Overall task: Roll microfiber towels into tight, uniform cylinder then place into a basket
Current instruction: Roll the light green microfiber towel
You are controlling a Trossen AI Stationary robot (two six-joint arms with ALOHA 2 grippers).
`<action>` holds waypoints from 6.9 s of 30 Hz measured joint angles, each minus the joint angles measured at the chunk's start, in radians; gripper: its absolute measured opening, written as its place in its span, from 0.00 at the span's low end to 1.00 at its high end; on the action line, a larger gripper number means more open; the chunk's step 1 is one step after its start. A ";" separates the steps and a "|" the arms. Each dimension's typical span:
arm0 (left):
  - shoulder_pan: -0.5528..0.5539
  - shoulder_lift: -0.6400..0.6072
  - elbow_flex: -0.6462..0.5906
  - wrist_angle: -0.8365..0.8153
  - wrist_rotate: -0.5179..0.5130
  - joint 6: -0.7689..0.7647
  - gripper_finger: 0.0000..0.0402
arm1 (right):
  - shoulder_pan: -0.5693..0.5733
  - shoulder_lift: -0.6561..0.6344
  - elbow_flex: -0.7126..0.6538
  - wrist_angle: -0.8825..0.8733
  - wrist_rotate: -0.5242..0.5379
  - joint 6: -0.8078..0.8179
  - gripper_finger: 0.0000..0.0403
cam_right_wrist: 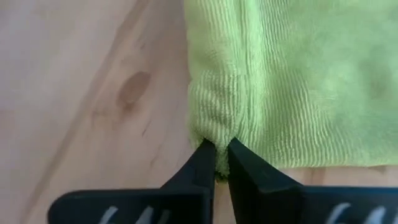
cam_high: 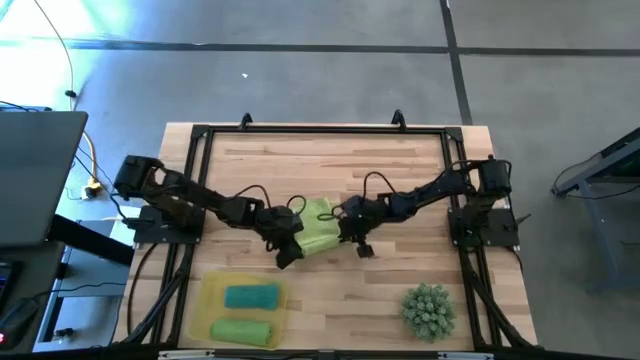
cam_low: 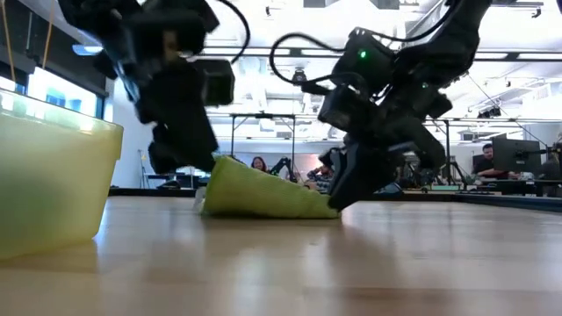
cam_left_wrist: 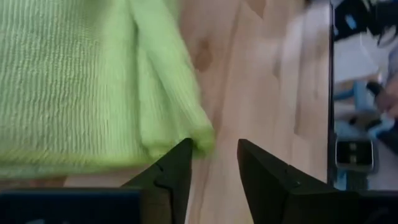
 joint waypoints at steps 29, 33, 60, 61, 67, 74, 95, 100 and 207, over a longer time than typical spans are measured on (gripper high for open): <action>-0.175 0.225 0.078 0.168 -0.688 0.733 0.47 | -0.162 0.003 -0.005 -0.026 -0.446 0.417 0.01; -0.176 0.284 0.132 0.107 -0.779 0.770 0.47 | -0.162 0.003 -0.005 -0.031 -0.447 0.416 0.01; -0.031 0.284 0.195 -0.073 -0.257 0.174 0.02 | -0.155 -0.181 0.047 -0.319 -0.355 -0.092 0.34; -0.020 0.284 0.195 -0.072 -0.228 0.167 0.02 | -0.138 -0.204 0.045 -0.331 -0.311 -0.144 0.34; 0.043 0.286 0.194 -0.069 -0.095 0.113 0.02 | 0.030 -0.261 0.002 -0.260 -0.042 -0.355 0.34; 0.071 0.288 0.191 -0.061 -0.029 0.109 0.02 | 0.162 -0.210 -0.045 -0.104 0.243 -0.387 0.34; 0.068 0.266 0.188 -0.057 0.063 0.051 0.17 | 0.088 -0.079 -0.040 -0.044 0.226 -0.022 0.29; 0.067 0.217 0.185 -0.115 0.064 0.119 0.26 | 0.060 -0.069 -0.040 -0.045 0.209 0.047 0.12; -0.032 0.242 0.190 -0.131 -0.335 0.140 0.09 | 0.075 -0.093 -0.243 0.313 0.348 -0.099 0.45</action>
